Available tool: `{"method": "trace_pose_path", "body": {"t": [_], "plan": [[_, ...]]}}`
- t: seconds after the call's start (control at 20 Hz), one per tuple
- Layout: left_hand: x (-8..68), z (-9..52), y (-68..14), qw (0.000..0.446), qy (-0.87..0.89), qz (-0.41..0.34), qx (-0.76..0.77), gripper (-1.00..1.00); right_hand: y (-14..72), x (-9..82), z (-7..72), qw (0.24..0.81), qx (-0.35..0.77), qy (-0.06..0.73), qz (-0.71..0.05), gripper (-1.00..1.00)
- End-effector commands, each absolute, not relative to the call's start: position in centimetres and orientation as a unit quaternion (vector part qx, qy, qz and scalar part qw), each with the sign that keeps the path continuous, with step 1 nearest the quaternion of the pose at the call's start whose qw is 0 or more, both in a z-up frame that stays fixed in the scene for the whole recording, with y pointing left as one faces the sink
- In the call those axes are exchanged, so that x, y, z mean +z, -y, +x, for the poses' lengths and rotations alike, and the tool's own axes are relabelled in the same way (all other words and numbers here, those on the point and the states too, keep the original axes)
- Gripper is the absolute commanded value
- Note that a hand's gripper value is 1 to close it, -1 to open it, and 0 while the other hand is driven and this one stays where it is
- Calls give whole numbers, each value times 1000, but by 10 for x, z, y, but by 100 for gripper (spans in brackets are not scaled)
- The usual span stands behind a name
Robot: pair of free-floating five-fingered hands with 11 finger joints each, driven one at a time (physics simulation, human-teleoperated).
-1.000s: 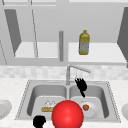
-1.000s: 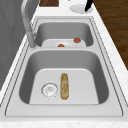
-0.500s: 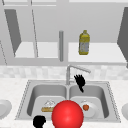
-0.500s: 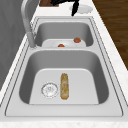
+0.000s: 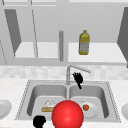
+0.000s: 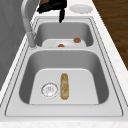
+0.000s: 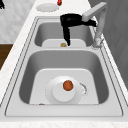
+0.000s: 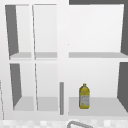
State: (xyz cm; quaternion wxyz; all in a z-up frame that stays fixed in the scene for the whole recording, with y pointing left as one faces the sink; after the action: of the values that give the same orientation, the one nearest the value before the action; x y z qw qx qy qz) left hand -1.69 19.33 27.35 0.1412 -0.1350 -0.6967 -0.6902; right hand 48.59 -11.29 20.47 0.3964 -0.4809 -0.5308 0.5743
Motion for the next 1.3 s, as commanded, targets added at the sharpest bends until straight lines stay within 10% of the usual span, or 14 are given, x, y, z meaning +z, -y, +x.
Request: {"method": "trace_pose_path", "body": {"t": [0.0, 1.25], "plan": [[274, -17, -193, 141, 697, -135, -690, 0, 109, 189, 517, 398, 576, 530, -479, -100], [274, -17, -193, 141, 697, -135, -690, 0, 121, 120, 645, 462, 624, 476, -413, -100]]}}
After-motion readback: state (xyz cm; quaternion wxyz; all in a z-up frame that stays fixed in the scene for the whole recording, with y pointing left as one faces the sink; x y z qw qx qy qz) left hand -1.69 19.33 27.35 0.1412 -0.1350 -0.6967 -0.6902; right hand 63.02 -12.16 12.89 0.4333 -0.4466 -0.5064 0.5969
